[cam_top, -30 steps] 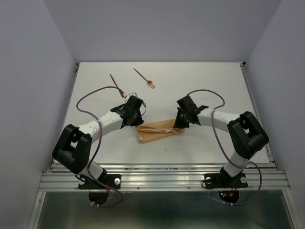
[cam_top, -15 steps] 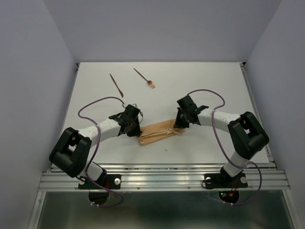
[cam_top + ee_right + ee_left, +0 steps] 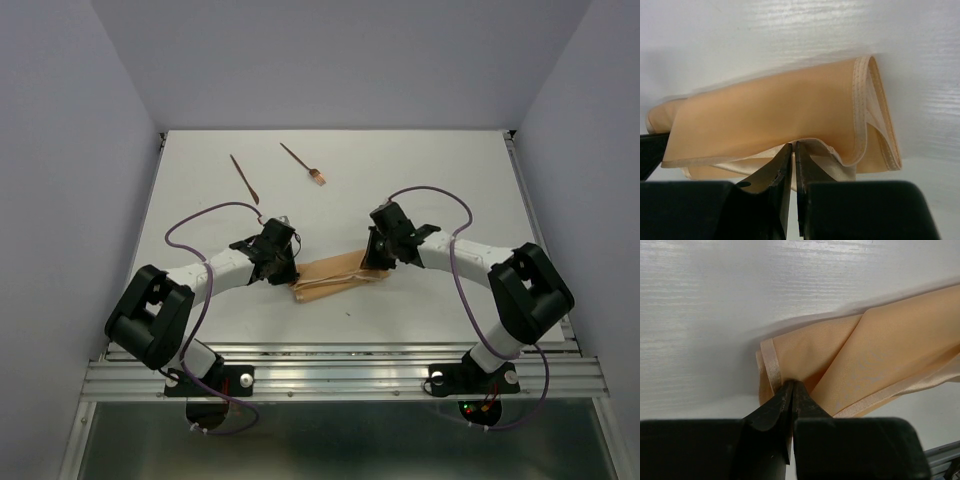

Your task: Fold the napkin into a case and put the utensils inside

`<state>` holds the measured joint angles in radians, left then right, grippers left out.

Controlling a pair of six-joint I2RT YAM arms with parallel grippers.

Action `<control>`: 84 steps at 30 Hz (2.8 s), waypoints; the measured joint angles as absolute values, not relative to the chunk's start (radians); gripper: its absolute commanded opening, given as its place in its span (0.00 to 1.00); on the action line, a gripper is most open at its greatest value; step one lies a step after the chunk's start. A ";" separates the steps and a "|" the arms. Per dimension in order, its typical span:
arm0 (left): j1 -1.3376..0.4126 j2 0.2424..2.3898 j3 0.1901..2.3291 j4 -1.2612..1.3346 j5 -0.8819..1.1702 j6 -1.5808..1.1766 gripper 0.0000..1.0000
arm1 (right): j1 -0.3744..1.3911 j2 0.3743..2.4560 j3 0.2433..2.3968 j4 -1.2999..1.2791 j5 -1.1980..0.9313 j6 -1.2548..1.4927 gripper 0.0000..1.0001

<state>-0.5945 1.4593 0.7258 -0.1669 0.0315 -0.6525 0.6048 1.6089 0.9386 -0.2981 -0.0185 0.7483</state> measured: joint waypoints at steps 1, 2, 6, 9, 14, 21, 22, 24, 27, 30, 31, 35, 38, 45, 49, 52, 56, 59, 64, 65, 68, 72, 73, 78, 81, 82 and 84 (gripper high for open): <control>-0.595 1.459 0.726 -0.167 0.031 -0.653 0.12 | 0.612 1.609 0.934 -0.298 -0.019 0.748 0.12; -0.595 1.459 0.726 -0.166 0.031 -0.653 0.12 | 0.623 1.613 0.931 -0.299 -0.019 0.748 0.12; -0.595 1.459 0.726 -0.164 0.031 -0.652 0.12 | 0.644 1.632 0.918 -0.299 -0.019 0.748 0.12; -0.595 1.459 0.726 -0.163 0.031 -0.653 0.12 | 0.652 1.633 0.912 -0.304 -0.007 0.748 0.12; -0.595 1.459 0.726 -0.162 0.031 -0.653 0.12 | 0.657 1.620 0.912 -0.309 0.021 0.745 0.13; -0.595 1.457 0.716 -0.149 0.031 -0.653 0.12 | 0.657 1.555 0.966 -0.342 0.154 0.752 0.20; -0.595 1.456 0.714 -0.147 0.031 -0.653 0.12 | 0.657 1.555 0.972 -0.343 0.164 0.752 0.21; -0.595 1.452 0.713 -0.146 0.031 -0.653 0.12 | 0.656 1.560 0.988 -0.352 0.189 0.759 0.23; -0.595 1.450 0.711 -0.146 0.031 -0.653 0.12 | 0.654 1.580 1.009 -0.363 0.216 0.767 0.24; -0.595 1.446 0.705 -0.145 0.031 -0.653 0.12 | 0.646 1.615 1.037 -0.376 0.233 0.772 0.22; -0.595 1.443 0.702 -0.144 0.031 -0.653 0.12 | 0.643 1.630 1.048 -0.382 0.234 0.775 0.22; -0.595 1.436 0.698 -0.146 0.031 -0.653 0.15 | 0.641 1.646 1.050 -0.393 0.215 0.771 0.21; -0.595 1.436 0.698 -0.146 0.031 -0.653 0.18 | 0.646 1.639 1.028 -0.388 0.193 0.764 0.21; -0.595 1.408 0.698 -0.168 0.028 -0.655 0.31 | 0.674 1.616 0.926 -0.382 0.151 0.764 0.19; -0.595 1.391 0.703 -0.192 0.012 -0.660 0.47 | 0.680 1.617 0.905 -0.369 0.142 0.766 0.19; -0.595 1.378 0.706 -0.203 0.002 -0.667 0.58 | 0.685 1.617 0.905 -0.363 0.142 0.766 0.19; -0.595 1.351 0.708 -0.212 -0.004 -0.677 0.66 | 0.688 1.617 0.905 -0.361 0.143 0.764 0.20; -0.595 1.330 0.708 -0.210 -0.001 -0.682 0.79 | 0.688 1.617 0.905 -0.359 0.143 0.764 0.19; -0.595 1.291 0.698 -0.194 0.024 -0.685 0.89 | 0.688 1.617 0.905 -0.359 0.143 0.764 0.19; -0.595 1.286 0.694 -0.189 0.034 -0.682 0.88 | 0.688 1.617 0.905 -0.359 0.143 0.764 0.19; -0.595 1.287 0.693 -0.189 0.051 -0.673 0.88 | 0.688 1.617 0.905 -0.359 0.143 0.763 0.19; -0.595 1.288 0.686 -0.187 0.060 -0.663 0.87 | 0.688 1.617 0.905 -0.359 0.143 0.763 0.19; -0.595 1.288 0.680 -0.187 0.064 -0.661 0.84 | 0.688 1.617 0.905 -0.359 0.143 0.763 0.20; -0.595 1.291 0.662 -0.191 0.071 -0.654 0.79 | 0.688 1.617 0.905 -0.359 0.144 0.763 0.20; -0.595 1.293 0.661 -0.189 0.071 -0.651 0.74 | 0.688 1.617 0.905 -0.359 0.145 0.763 0.20; -0.595 1.293 0.661 -0.187 0.071 -0.651 0.73 | 0.688 1.618 0.905 -0.359 0.146 0.762 0.20; -0.595 1.295 0.661 -0.183 0.072 -0.651 0.71 | 0.688 1.618 0.906 -0.359 0.146 0.762 0.20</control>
